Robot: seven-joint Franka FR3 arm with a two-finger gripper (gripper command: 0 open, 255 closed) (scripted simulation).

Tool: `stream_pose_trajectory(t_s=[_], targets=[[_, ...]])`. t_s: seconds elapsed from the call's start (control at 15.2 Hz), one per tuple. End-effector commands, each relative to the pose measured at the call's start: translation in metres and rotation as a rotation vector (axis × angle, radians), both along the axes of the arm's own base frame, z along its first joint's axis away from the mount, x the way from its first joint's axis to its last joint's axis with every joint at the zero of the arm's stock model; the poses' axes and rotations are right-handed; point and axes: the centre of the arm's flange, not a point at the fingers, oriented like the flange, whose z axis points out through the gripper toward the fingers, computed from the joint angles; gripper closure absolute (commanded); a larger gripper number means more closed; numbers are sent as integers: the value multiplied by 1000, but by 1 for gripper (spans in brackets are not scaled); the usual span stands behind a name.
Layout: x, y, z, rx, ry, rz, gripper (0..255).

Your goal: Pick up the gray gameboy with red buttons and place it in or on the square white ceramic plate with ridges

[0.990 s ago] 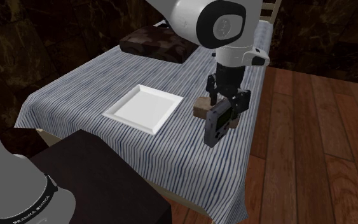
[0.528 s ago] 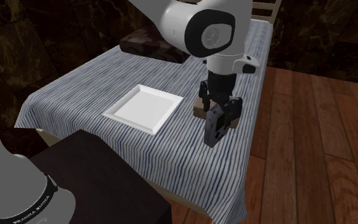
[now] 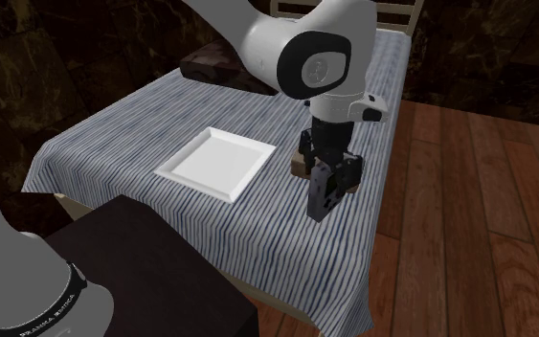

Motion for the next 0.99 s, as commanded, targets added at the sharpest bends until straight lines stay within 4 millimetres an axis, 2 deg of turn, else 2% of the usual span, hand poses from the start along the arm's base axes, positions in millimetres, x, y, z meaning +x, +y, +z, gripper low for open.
stream_pose_trajectory(t_s=[0.0,0.07,0.13,0.73,0.92], targets=[[0,0,0,0,0,0,0],[0,0,0,0,0,0,0],[0,0,0,0,0,0,255],[0,0,0,0,0,0,255],[0,0,16,0,0,0,255]])
